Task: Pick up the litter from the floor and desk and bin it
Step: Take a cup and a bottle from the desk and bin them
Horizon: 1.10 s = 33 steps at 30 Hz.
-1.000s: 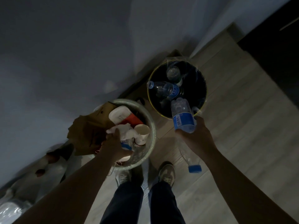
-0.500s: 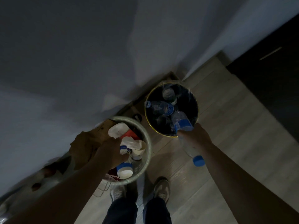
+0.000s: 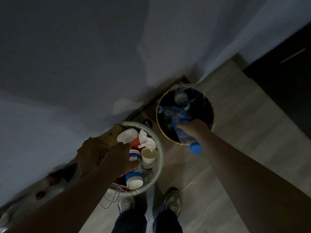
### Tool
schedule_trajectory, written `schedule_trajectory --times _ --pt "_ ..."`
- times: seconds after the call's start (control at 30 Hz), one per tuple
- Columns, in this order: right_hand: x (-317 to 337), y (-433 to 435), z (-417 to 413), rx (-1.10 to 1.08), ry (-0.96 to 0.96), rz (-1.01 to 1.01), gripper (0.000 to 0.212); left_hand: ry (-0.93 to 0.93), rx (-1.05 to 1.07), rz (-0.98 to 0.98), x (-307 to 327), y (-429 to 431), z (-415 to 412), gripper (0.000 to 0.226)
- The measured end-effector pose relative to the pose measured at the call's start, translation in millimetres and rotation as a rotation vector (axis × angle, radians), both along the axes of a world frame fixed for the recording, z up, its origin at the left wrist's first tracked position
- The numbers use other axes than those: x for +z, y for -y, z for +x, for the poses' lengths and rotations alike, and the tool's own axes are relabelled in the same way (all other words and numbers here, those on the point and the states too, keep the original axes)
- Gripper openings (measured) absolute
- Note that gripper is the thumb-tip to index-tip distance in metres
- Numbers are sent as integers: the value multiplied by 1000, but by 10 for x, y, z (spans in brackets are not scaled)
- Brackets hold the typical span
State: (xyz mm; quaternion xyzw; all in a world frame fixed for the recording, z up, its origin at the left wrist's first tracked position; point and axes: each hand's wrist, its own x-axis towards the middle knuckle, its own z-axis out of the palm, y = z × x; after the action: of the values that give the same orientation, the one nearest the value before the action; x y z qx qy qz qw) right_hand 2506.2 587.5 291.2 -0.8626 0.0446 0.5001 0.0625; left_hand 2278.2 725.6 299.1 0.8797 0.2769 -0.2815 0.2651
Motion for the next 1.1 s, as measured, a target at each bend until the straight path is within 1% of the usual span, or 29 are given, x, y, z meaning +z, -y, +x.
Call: schedule_trajectory --times 0.1,0.2,0.27,0.33,0.37,0.43,0.6,0.67,0.73,0.83,0.97,1.1 --pt "-45 6 -1 116 116 -90 50 -6 4 -9 -15 -15 -13 53" --pt "-114 69 76 161 200 -146 52 -3 -7 -6 -39 -37 -27 52" --pt "-168 105 169 91 249 -119 56 -11 -20 10 -51 -61 -34 55" --pt "-212 136 230 -20 288 -79 67 -20 -37 35 -61 -97 -34 58" --pt "-222 142 234 -39 305 -61 69 -21 -47 50 -62 -118 -30 59" --pt "-234 157 193 -46 345 -24 64 -21 -67 85 -52 -158 -17 60" --pt "-135 214 -9 136 316 -40 55 -37 -92 106 129 -181 75 59" --pt "-42 257 -76 163 313 -22 50 -36 -112 152 300 -174 114 58" --pt "115 298 -139 183 324 -29 48 -20 -124 180 465 -170 129 57" --pt "466 347 -214 333 353 -59 49 11 -97 162 701 -203 127 56" --pt "1133 408 -266 538 391 8 50 3 -67 109 1222 -281 175 61" --pt "1949 437 -277 618 427 115 48 64 -104 90 1980 -417 266 54"
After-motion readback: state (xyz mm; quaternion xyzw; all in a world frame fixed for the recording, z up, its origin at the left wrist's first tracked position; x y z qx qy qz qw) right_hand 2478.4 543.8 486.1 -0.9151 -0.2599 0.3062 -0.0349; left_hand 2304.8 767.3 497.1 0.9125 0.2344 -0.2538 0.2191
